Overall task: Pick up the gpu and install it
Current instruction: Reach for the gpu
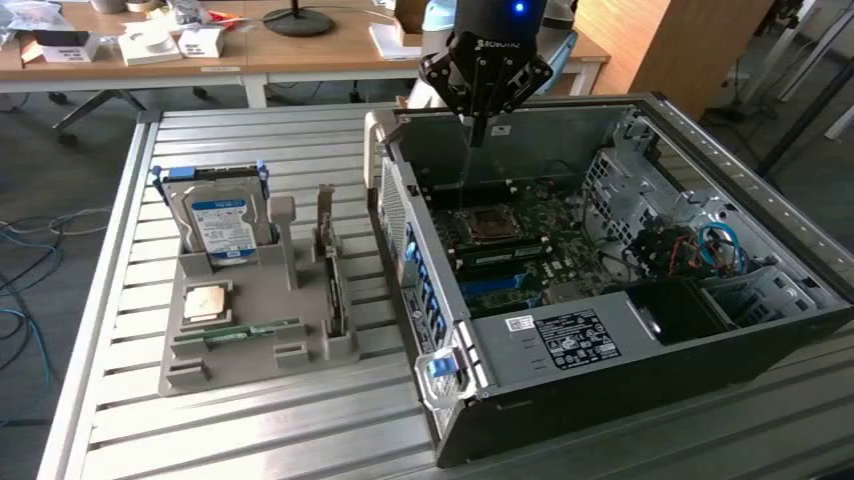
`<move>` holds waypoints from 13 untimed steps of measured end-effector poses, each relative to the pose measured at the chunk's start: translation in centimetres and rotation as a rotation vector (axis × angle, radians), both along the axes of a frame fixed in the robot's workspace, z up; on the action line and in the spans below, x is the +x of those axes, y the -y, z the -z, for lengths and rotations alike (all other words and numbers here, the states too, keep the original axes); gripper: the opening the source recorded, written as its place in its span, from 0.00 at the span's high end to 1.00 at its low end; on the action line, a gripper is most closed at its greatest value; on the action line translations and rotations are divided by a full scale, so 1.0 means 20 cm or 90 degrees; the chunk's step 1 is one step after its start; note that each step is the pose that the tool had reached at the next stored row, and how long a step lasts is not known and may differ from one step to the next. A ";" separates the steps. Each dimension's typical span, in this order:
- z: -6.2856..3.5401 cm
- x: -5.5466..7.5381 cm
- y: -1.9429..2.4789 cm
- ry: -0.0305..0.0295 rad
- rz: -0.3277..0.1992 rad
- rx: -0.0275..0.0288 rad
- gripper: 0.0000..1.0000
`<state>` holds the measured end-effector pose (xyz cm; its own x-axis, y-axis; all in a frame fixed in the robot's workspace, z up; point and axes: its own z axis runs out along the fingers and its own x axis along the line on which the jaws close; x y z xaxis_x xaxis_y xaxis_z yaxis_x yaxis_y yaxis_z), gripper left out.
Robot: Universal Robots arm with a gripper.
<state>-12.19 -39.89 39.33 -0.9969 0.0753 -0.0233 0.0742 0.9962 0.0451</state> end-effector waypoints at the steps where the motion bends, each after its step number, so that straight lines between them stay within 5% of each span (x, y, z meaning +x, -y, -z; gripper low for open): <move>1: 0.000 0.00 0.000 0.0000 0.000 0.0000 0.89; 13: 0.001 -0.08 0.000 0.0000 0.000 0.0000 0.89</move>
<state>-13.84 -39.89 39.31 -0.9969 0.0753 -0.0234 0.0742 0.9962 0.0451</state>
